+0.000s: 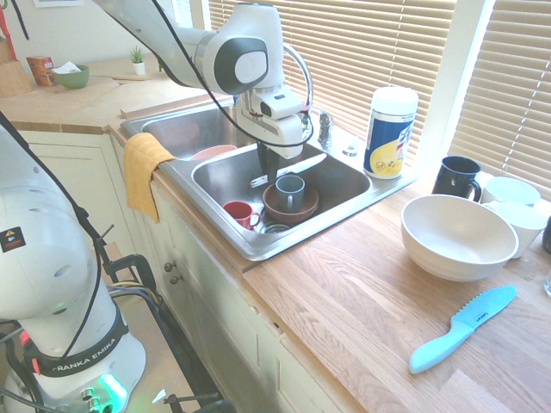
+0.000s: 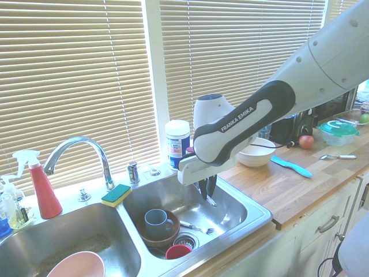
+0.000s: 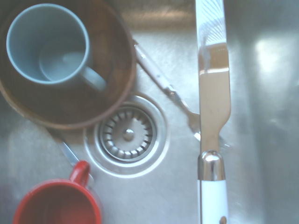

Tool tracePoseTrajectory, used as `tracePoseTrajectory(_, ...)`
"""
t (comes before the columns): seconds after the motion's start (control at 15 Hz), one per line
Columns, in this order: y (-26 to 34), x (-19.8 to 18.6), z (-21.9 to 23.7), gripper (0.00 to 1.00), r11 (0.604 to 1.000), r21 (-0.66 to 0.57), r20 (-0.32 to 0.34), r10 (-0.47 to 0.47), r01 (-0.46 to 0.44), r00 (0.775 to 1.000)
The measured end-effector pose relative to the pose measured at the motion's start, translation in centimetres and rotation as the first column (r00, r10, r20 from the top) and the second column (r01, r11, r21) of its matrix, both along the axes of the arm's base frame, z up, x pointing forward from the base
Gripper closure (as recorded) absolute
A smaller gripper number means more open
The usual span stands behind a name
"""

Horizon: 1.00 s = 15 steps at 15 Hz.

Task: Put the knife into the sink

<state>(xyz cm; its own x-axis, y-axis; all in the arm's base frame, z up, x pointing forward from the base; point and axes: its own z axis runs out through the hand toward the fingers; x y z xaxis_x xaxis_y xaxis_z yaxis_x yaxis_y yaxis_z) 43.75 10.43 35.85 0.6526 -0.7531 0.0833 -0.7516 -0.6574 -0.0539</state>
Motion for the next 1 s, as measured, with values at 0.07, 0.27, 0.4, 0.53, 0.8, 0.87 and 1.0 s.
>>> tracePoseTrajectory(0.07, 0.5, 0.6, -0.9, 1.00, 1.000, 0.006, -0.007, -0.001, 0.001, 1.000)
tracePoseTrajectory(0.27, 1.9, 1.7, -4.2, 1.00, 1.000, 0.022, -0.031, -0.005, 0.006, 1.000)
tracePoseTrajectory(0.4, 2.2, 2.1, -6.6, 1.00, 1.000, 0.028, -0.043, -0.006, 0.008, 0.999)
tracePoseTrajectory(0.53, 2.0, 2.9, -8.4, 1.00, 0.999, 0.037, -0.053, -0.014, 0.016, 0.998)
tracePoseTrajectory(0.8, 1.5, 4.9, -11.4, 1.00, 0.999, 0.046, -0.059, -0.026, 0.029, 0.998)
tracePoseTrajectory(0.87, 1.7, 5.4, -12.3, 1.00, 0.998, 0.050, -0.059, -0.026, 0.029, 0.998)
tracePoseTrajectory(1.0, 1.9, 6.3, -14.3, 1.00, 0.998, 0.050, -0.071, -0.027, 0.031, 0.997)
